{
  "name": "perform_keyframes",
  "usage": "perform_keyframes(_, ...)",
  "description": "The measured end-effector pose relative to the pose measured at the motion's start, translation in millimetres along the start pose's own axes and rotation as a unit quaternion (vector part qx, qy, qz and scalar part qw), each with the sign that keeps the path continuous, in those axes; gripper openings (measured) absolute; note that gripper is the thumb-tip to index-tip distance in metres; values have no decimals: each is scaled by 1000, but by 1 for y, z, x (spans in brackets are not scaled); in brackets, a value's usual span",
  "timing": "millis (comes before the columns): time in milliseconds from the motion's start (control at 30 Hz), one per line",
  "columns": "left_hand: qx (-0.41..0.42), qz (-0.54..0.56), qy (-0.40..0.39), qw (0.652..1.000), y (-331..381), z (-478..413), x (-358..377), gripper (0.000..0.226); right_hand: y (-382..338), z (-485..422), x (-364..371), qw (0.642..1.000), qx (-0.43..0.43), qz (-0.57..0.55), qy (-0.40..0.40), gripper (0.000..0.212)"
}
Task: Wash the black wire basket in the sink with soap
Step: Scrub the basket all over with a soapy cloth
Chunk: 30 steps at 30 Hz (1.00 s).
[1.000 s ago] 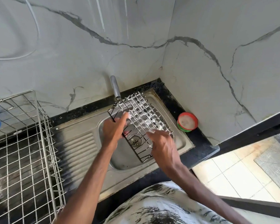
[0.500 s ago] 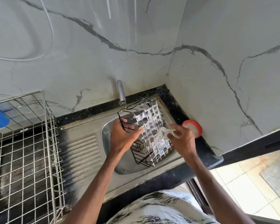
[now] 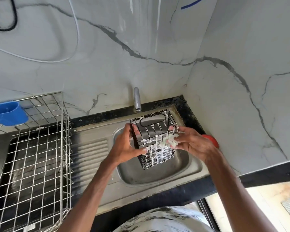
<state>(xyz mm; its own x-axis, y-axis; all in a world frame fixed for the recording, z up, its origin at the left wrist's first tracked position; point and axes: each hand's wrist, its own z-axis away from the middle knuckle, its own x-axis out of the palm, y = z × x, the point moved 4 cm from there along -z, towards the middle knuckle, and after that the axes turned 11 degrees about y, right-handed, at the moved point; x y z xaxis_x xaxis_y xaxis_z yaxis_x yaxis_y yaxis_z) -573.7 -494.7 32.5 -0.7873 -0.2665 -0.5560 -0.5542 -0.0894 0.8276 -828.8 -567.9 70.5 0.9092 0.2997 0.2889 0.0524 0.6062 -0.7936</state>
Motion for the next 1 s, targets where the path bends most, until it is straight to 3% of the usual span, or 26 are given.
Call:
perform_keyframes(200,-52,-69,-12,996,-13,3,1,104,9,-10,14,999,-2,38,-5,41)
perform_keyframes(333,-138,56,-73,986,-27,5,6,108,5,-14,19,999,-6,44,-3,40)
perform_keyframes(467,-282,278,-135,908,-28,13,5,110,3,-17,15,999,10,43,-20,42)
perform_keyframes(500,-308,324,-135,884,-28,15,6,105,3,-17,14,999,13,42,-22,43)
perform_keyframes(567,-328,378,-131,855,-28,15,6,74,4,-17,12,999,20,41,-20,46)
perform_keyframes(633,-332,374,-118,858,-22,18,8,44,5,-17,12,999,24,41,-18,50)
perform_keyframes(667,-336,363,-108,862,-20,20,10,40,5,-17,11,999,26,41,-16,53)
perform_keyframes(833,-355,328,-92,871,-19,27,24,91,7,-18,3,999,38,31,-14,58)
perform_keyframes(933,-377,321,-72,866,-20,28,27,85,8,-17,0,999,40,20,-5,59)
perform_keyframes(1000,-372,331,-56,865,-16,27,29,64,8,-16,-3,999,37,25,-15,57)
